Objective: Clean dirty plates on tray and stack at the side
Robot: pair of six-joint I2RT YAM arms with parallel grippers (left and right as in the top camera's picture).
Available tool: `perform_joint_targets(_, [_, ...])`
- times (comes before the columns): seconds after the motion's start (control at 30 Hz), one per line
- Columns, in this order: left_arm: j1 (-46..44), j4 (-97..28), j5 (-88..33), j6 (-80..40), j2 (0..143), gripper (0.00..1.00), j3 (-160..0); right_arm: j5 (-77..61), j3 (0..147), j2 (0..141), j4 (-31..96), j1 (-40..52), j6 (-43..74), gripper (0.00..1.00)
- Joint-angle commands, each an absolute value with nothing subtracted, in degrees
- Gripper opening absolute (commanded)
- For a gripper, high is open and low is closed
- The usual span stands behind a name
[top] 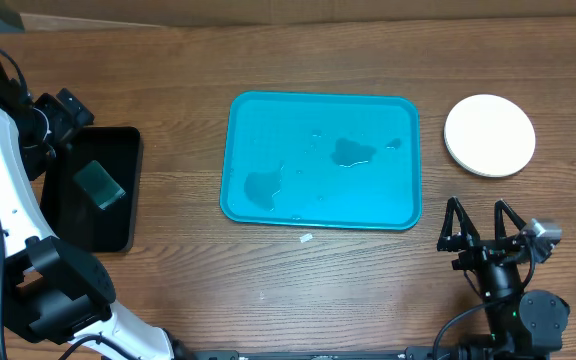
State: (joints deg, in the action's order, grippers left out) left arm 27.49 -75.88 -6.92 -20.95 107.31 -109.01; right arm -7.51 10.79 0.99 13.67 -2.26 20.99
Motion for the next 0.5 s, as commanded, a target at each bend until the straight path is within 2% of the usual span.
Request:
perform_joint_targets(0.0, [27.4,-76.0,-7.3,-20.8,107.8,1.0,-108.7,-7.7,9.6,0.1,11.9,-2.6,21.0,1.0])
perform_joint_targets(0.37, [27.4,-76.0,-7.3,-20.8,107.8,1.0,-108.7,-6.8,6.3,0.1,6.7,-2.6,20.9,1.0])
perform_joint_targets(0.47, [27.4,-76.0,-7.3,-20.8,107.8,1.0,-108.7,-6.7,4.2,0.1,1.8,-2.6,20.8,1.0])
